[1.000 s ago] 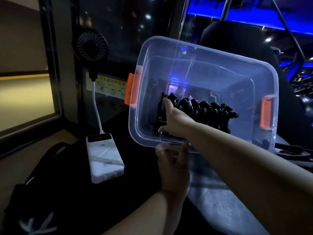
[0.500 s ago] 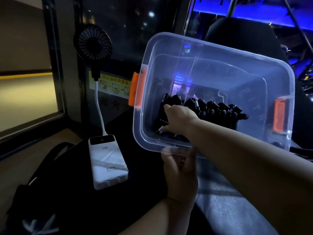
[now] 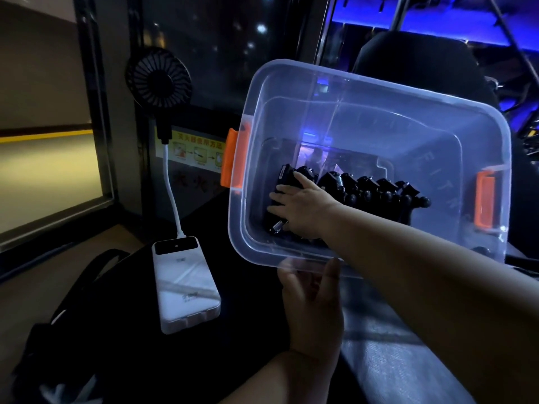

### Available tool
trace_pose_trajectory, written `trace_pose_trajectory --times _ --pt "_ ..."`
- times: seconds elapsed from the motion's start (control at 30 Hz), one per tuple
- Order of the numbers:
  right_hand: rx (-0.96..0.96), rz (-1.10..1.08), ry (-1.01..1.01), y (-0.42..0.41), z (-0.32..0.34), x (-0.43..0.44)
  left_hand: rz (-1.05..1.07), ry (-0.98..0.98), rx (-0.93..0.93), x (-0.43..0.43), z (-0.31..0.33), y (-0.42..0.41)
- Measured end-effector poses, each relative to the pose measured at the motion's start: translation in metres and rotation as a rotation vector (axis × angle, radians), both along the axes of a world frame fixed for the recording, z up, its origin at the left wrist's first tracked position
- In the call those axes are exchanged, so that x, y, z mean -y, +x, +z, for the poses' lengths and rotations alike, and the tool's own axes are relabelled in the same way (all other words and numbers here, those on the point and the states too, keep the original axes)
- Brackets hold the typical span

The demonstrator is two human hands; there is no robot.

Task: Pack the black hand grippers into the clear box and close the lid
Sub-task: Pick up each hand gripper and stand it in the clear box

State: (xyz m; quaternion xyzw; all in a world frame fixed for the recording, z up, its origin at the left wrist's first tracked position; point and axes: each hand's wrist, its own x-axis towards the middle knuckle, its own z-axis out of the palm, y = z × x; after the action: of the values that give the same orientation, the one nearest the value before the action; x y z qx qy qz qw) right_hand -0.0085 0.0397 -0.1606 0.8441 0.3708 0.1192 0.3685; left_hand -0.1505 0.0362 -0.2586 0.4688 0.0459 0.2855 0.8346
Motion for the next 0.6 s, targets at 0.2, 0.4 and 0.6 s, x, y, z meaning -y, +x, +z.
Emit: trace_pose_trajectory --times 0.2,0.4,0.6 --pt "-0.021 -0.002 -0.011 0.0029 -0.0008 -0.0035 -0.043 -0.020 0.036 -0.0011 0.0073 -0.0061" --pt "-0.008 -0.002 -0.034 0.0008 0.0028 -0.0023 0.020 0.049 0.034 -0.0031 0.0029 -0.0036" --pt "-0.031 -0.027 -0.106 0.0043 0.0083 -0.0037 0.051 0.092 0.028 -0.0033 0.0010 -0.0029"
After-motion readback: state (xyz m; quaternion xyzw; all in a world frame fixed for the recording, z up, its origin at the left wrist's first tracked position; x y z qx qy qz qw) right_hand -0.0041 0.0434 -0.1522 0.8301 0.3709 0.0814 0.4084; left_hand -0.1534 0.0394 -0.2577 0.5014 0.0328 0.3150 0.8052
